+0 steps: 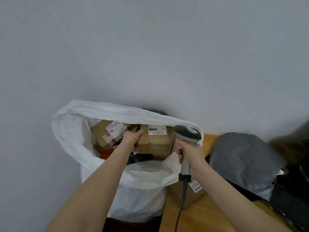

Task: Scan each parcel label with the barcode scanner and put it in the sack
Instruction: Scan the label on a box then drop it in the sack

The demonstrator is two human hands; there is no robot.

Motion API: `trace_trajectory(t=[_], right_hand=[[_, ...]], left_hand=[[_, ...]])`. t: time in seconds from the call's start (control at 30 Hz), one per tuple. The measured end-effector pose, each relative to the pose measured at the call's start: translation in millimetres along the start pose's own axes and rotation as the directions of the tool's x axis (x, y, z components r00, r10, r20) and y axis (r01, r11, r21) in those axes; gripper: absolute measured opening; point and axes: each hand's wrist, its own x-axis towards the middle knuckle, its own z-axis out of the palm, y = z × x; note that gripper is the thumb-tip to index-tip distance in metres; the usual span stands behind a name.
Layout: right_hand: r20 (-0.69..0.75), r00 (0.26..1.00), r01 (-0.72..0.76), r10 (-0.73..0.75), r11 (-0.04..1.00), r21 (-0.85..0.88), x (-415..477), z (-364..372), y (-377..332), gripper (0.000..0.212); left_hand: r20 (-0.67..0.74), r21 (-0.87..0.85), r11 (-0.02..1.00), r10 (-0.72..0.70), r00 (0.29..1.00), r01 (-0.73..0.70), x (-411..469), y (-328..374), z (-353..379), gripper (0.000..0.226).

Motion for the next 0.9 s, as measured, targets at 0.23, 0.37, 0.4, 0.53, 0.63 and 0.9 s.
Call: trace_trajectory(t=[0.23,0.37,0.4,0.53,0.63,0.9], right_hand=[[-0.089,0.996,0.021,-0.020,1.000,0.008,49,16,-9,0.010],[-0.110,0.994,-0.003,0.004,1.000,0.014,62,22,-7,0.011],[-0.114,0.993,-0.009,0.011,1.000,0.013,65,25,-5,0.012],[-0.121,0.992,-0.016,0.018,1.000,0.013,75,32,-7,0.012],[-0.131,0.991,-0.012,0.017,0.999,0.039,79,27,-10,0.010],[-0.148,0.989,0.014,-0.005,0.998,0.060,46,-6,-8,0.016]], left_hand=[[0.018,0.538,0.782,0.364,0.931,-0.315,72,4,11,0.045],[0.409,0.787,0.189,0.552,0.726,-0.587,46,-20,17,0.072],[0.529,0.771,0.056,0.499,0.686,-0.635,43,-23,19,0.078],[0.577,0.798,-0.026,0.323,0.750,-0.603,56,-13,16,0.073],[0.545,0.807,0.056,0.312,0.778,-0.588,64,-28,16,0.073],[0.465,0.803,0.023,0.600,0.651,-0.596,17,-12,30,0.034]])
